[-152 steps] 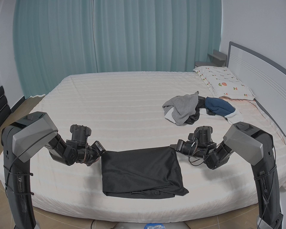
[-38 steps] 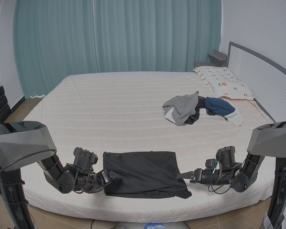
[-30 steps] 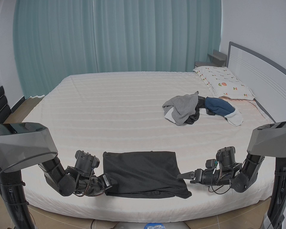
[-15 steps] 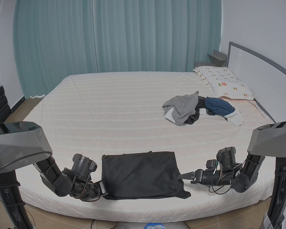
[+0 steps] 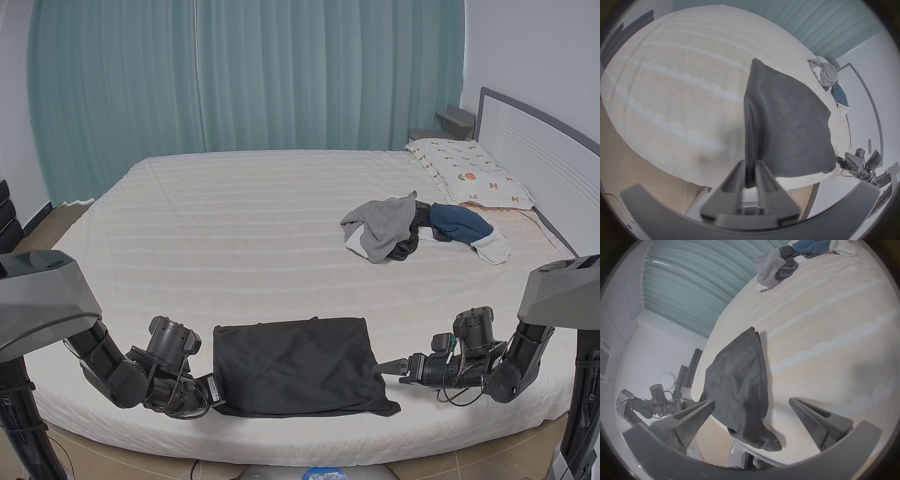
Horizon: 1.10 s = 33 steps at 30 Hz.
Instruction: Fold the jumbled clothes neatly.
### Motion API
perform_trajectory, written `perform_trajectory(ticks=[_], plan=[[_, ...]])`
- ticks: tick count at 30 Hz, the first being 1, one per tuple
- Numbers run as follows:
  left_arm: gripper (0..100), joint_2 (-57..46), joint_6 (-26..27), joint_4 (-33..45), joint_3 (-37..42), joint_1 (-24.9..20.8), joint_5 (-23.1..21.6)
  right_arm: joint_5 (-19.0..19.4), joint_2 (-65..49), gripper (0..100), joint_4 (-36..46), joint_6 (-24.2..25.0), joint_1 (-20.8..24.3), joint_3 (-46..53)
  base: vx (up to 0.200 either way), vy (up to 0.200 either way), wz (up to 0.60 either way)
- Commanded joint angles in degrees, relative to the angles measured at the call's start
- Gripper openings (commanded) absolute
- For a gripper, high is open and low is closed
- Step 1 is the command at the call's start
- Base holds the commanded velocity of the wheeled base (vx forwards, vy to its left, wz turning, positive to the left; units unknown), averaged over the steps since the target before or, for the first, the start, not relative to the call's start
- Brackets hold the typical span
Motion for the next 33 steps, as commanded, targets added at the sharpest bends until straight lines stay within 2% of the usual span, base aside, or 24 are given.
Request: perform_trajectory(ticks=[1,3,7,9,11,12,15,22,26,32,33], plan=[[100,-0.02,-0.09,-0.38,-0.19,0.55,-0.06,-0.17,0.02,100,0.04,0.03,-0.04,-1.32,0.000,0.000,0.00],[100,-0.10,-0.35,-0.47,-0.80,1.25,-0.15,-0.34,0.02,100,0.30,0.03,-0.13,-2.11,0.000,0.000,0.00],[100,0.69,-2.55,-0.47,-6.96,5.91,-0.68,-0.52,1.60,100,0.66,0.11,-0.13,-5.71,0.000,0.000,0.00],[100,3.24,-5.80,-0.38,-11.09,6.70,-0.68,-0.52,3.45,100,0.22,0.73,-0.04,-8.00,0.000,0.000,0.00],[100,3.24,-5.80,-0.38,-11.09,6.70,-0.68,-0.52,3.45,100,0.22,0.73,-0.04,-8.00,0.000,0.000,0.00],[100,7.89,-8.62,-0.03,-17.15,7.58,-0.06,-0.96,5.65,100,0.22,3.81,0.66,-11.69,0.000,0.000,0.00],[100,11.32,-8.62,-0.12,-21.19,7.93,0.90,-2.10,6.52,100,1.09,6.00,0.93,-15.47,0.000,0.000,0.00],[100,16.33,-8.26,-0.12,-29.10,7.93,5.74,-4.04,10.04,100,6.72,6.00,1.19,-24.78,0.000,0.000,0.00],[100,16.95,-8.26,-0.21,-30.16,7.84,6.44,-5.88,12.85,100,8.13,5.92,1.37,-30.32,0.000,0.000,0.00],[100,17.21,-8.26,-0.47,-30.25,7.84,6.62,-6.41,14.70,100,10.76,5.92,1.63,-34.71,0.000,0.000,0.00],[0,17.30,-8.26,-0.47,-30.33,7.84,6.79,-6.41,15.14,100,10.76,6.00,1.63,-35.42,0.000,0.000,0.00]])
